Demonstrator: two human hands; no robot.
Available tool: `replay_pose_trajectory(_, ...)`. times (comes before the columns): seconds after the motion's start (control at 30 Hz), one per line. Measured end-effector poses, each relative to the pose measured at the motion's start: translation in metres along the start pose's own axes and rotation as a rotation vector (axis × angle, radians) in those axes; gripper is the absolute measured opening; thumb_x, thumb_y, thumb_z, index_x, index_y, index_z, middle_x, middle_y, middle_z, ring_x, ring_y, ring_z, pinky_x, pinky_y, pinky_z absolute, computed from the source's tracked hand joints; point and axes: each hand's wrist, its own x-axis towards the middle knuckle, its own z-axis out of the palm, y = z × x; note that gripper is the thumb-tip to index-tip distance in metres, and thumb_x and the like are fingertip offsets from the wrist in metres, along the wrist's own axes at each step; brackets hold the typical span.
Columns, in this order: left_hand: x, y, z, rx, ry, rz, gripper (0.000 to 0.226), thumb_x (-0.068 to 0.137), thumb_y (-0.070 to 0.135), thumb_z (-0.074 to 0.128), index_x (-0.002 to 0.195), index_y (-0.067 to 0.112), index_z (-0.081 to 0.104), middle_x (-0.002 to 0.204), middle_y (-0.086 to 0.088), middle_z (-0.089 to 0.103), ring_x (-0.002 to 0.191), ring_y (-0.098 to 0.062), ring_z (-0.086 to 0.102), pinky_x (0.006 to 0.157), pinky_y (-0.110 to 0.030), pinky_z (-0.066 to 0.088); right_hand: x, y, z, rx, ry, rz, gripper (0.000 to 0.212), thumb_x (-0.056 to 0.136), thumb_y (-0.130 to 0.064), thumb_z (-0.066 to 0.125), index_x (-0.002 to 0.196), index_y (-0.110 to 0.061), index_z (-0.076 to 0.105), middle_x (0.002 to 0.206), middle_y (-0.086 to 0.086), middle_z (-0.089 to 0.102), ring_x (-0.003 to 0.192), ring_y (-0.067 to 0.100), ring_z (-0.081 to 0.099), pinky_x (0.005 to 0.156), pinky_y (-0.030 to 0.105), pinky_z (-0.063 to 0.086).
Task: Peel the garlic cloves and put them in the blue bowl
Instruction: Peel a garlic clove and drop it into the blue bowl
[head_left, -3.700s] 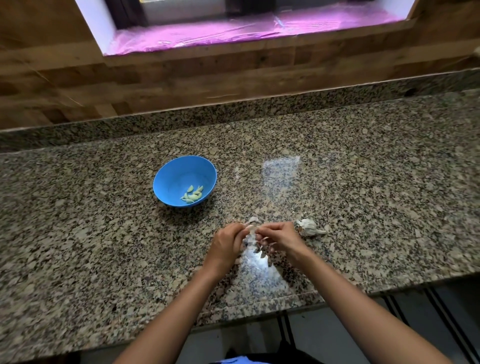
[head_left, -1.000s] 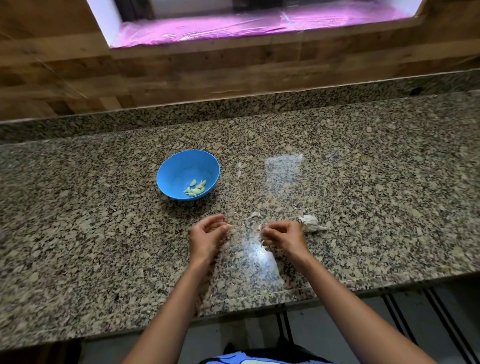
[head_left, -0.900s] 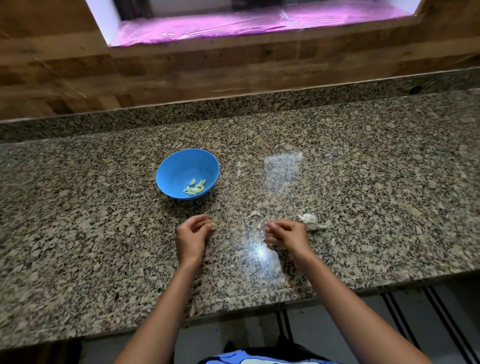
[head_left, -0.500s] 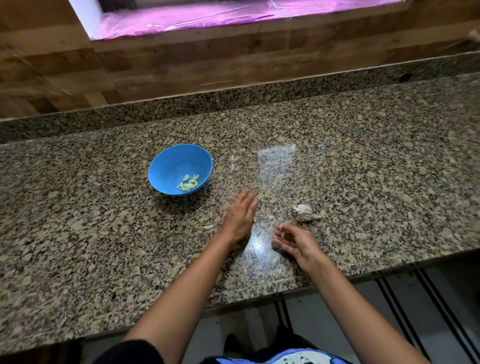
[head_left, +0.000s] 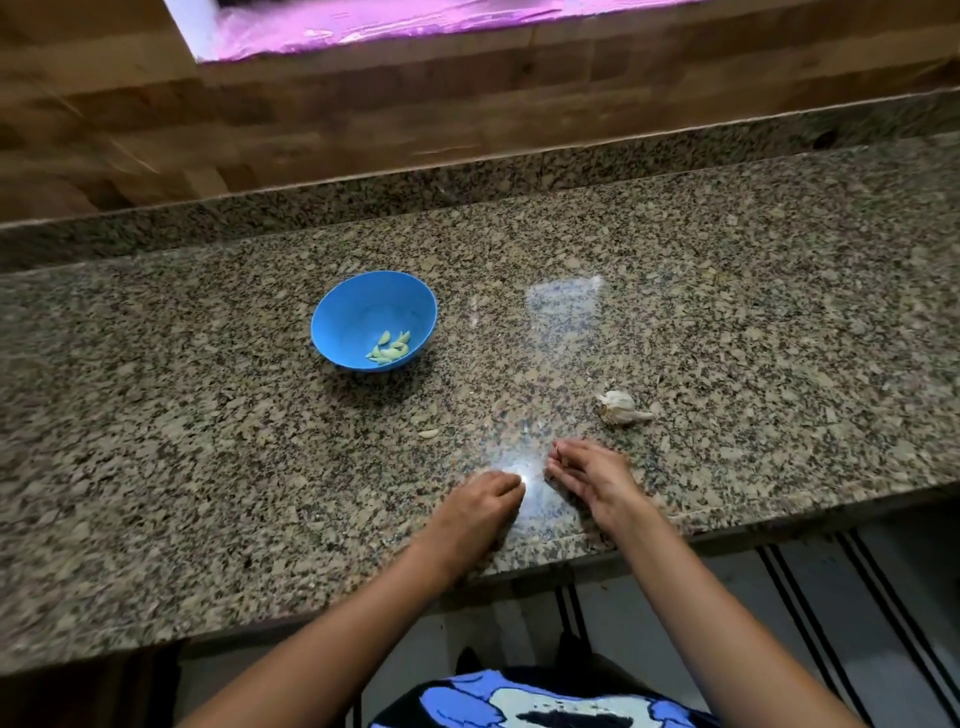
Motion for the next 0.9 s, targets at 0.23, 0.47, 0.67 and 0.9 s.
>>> replay_pose_trajectory(0.23, 0.038, 0.020, -0.021, -0.601, 0.321, -0.537, 0.015, 0.086, 0.009, 0.065, 0.100, 0.012, 0.071, 0.094, 0.001, 0.070, 0.081, -0.006, 0.065, 0.073, -0.014, 0.053, -0.009, -0.003, 0.009, 0.182, -0.059, 0.068, 0.015, 0.094, -0.003, 0.044, 0.088, 0.002, 0.057, 0.090, 0.018, 0.058, 0.088, 0.025, 0.060, 0.073, 0.033, 0.052)
replay_pose_trajectory(0.47, 0.052, 0.059, -0.028, -0.322, 0.294, -0.311, 0.022, 0.095, 0.012, 0.050, 0.104, 0.011, 0.069, 0.094, -0.005, 0.068, 0.078, -0.014, 0.065, 0.072, -0.021, 0.056, -0.015, -0.002, 0.011, 0.637, -0.129, 0.273, 0.019, 0.096, -0.012, 0.044, 0.087, -0.002, 0.058, 0.065, 0.012, 0.059, 0.051, 0.014, 0.057, 0.044, 0.020, 0.052)
replay_pose_trajectory(0.67, 0.048, 0.038, -0.033, -0.580, 0.383, -0.299, 0.023, 0.091, 0.005, 0.056, 0.109, 0.013, 0.067, 0.103, 0.001, 0.067, 0.092, -0.010, 0.064, 0.082, -0.009, 0.049, -0.014, -0.004, 0.015, 0.712, -0.116, 0.302, 0.016, 0.094, -0.009, 0.045, 0.098, 0.005, 0.052, 0.091, 0.022, 0.057, 0.075, 0.022, 0.059, 0.058, 0.030, 0.055)
replay_pose_trajectory(0.9, 0.015, -0.028, 0.024, -0.154, 0.053, -0.504, 0.071, 0.097, 0.055, 0.012, 0.146, 0.016, -0.022, 0.152, 0.000, -0.028, 0.141, -0.010, -0.021, 0.117, -0.031, -0.009, -0.005, -0.018, -0.019, 0.755, -0.057, 0.165, 0.020, 0.093, -0.008, 0.043, 0.076, -0.004, 0.053, 0.067, 0.012, 0.056, 0.064, 0.016, 0.051, 0.064, 0.024, 0.052)
